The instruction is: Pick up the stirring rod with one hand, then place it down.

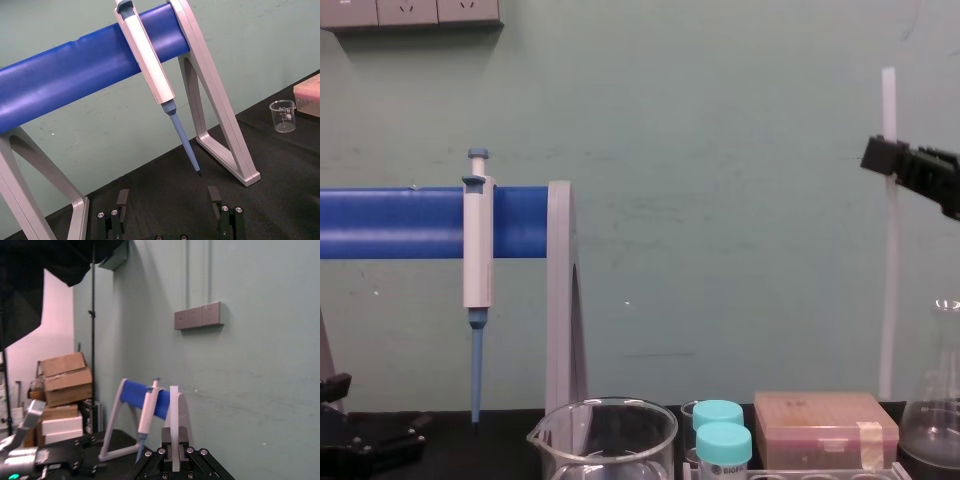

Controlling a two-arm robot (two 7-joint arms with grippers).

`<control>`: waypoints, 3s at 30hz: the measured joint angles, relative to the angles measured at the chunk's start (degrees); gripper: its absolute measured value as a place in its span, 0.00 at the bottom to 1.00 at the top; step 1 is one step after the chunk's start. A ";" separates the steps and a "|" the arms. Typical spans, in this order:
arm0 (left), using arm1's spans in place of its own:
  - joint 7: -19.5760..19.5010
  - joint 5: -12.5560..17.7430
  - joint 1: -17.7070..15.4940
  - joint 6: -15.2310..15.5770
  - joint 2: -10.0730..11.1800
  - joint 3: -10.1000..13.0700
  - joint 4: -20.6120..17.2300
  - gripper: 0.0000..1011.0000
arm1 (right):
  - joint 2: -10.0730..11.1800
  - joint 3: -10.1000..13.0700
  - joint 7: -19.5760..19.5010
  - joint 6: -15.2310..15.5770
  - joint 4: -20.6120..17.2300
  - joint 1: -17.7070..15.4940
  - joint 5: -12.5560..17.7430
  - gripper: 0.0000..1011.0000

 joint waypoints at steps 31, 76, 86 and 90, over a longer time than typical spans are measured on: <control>0.00 0.00 0.00 0.00 0.00 0.00 0.00 0.99 | -1.30 -2.82 4.47 -7.96 8.31 -1.31 -2.67 0.07; 0.00 0.00 0.00 0.00 0.00 0.00 0.00 0.99 | -4.81 -4.72 4.97 -9.12 18.15 0.39 -5.48 0.07; 0.00 0.00 0.00 0.00 0.00 0.00 0.00 0.99 | -4.77 -4.81 4.56 -8.54 18.17 0.02 -5.98 0.07; 0.00 0.00 0.00 0.00 0.00 0.00 0.00 0.99 | -4.75 -4.83 4.55 -8.52 18.15 0.01 -5.99 0.07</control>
